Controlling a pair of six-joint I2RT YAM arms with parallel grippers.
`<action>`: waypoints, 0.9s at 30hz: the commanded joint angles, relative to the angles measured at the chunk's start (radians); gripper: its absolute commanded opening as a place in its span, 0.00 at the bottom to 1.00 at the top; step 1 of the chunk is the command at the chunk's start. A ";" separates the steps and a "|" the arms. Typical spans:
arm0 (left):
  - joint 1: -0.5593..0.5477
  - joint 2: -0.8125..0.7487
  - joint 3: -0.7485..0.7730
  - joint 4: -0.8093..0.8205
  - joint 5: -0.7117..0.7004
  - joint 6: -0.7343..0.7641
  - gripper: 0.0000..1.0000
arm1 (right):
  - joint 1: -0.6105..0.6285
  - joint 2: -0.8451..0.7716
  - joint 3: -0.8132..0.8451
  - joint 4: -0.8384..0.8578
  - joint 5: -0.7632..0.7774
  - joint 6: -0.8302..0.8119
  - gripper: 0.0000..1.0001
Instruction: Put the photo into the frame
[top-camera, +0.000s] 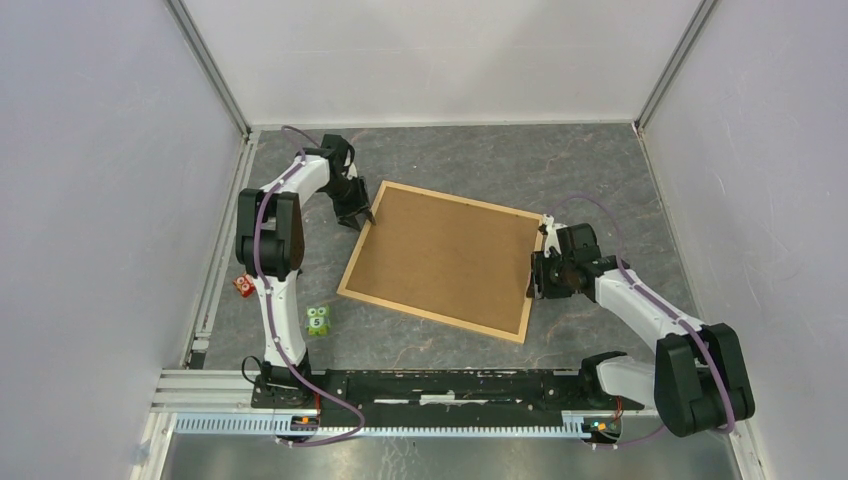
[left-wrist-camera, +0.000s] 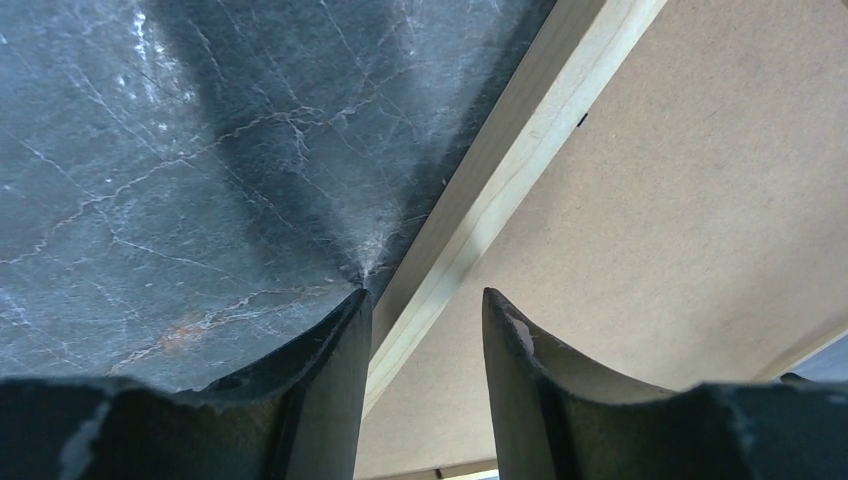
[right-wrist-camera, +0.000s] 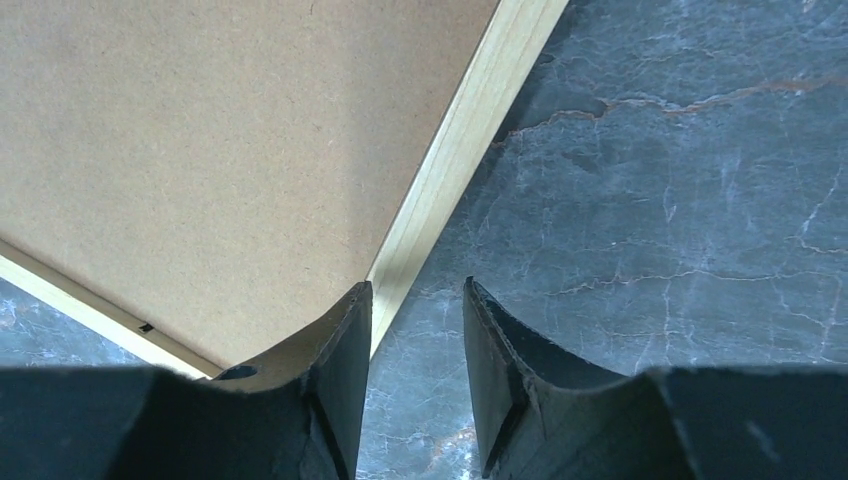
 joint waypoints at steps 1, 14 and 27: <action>0.000 -0.003 -0.002 0.019 -0.008 -0.018 0.51 | -0.008 -0.027 -0.017 -0.024 0.002 0.010 0.43; -0.001 0.010 -0.016 0.018 -0.012 -0.034 0.52 | -0.005 0.007 -0.120 0.068 -0.072 0.117 0.34; 0.001 -0.016 -0.198 0.147 0.026 -0.115 0.52 | -0.005 -0.024 -0.299 0.244 0.157 0.308 0.35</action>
